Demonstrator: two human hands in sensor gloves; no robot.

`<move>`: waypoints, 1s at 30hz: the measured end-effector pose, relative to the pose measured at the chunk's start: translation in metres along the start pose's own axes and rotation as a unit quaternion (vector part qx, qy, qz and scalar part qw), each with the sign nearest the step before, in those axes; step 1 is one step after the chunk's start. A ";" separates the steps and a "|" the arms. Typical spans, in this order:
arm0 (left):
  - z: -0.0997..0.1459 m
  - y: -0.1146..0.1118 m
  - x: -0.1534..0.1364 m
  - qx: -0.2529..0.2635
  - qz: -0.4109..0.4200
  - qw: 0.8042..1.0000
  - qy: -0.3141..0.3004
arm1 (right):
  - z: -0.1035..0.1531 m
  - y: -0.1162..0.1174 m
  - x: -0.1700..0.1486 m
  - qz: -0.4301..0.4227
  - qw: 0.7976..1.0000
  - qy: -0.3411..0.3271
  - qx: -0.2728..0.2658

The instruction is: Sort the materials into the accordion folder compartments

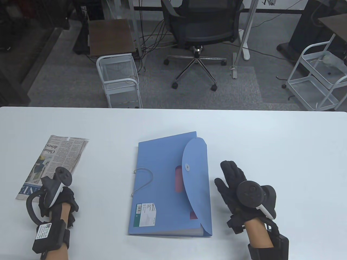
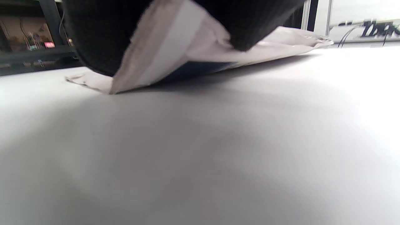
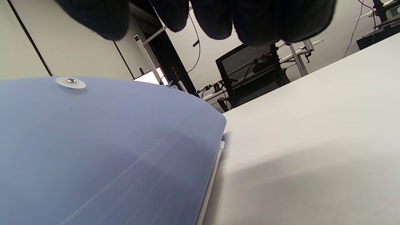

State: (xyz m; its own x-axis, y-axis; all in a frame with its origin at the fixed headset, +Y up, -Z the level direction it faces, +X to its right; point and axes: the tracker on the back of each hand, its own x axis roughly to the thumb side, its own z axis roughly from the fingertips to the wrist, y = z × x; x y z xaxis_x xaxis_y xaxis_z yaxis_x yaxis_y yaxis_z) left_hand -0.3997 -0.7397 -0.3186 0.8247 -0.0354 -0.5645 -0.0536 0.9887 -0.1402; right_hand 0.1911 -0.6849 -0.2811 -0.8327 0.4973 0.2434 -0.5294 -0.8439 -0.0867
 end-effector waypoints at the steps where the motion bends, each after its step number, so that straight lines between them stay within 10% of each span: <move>1: 0.001 0.004 0.000 0.003 0.016 1.000 0.000 | 0.000 0.000 -0.001 0.001 1.000 0.001 0.002; 12: 0.067 0.088 0.043 0.015 0.320 0.932 -0.170 | 0.001 -0.009 -0.003 -0.085 0.996 0.004 -0.016; 19: 0.143 0.138 0.113 -0.057 0.479 0.800 -0.358 | 0.001 -0.012 -0.003 -0.219 0.976 0.008 -0.010; 26: 0.209 0.172 0.157 -0.081 0.479 0.721 -0.494 | 0.000 -0.009 -0.010 -0.339 0.941 0.008 0.012; 30: 0.228 0.167 0.176 -0.166 0.512 0.641 -0.547 | 0.000 -0.005 -0.010 -0.468 0.881 -0.021 0.058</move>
State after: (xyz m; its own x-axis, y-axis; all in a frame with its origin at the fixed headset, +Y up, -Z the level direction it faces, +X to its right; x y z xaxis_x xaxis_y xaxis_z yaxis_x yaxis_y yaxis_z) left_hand -0.1354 -0.5474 -0.2554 0.1539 0.9101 0.3848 -0.8493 0.3208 -0.4192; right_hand 0.2021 -0.6858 -0.2836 -0.0311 0.9809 0.1922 -0.9590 -0.0835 0.2707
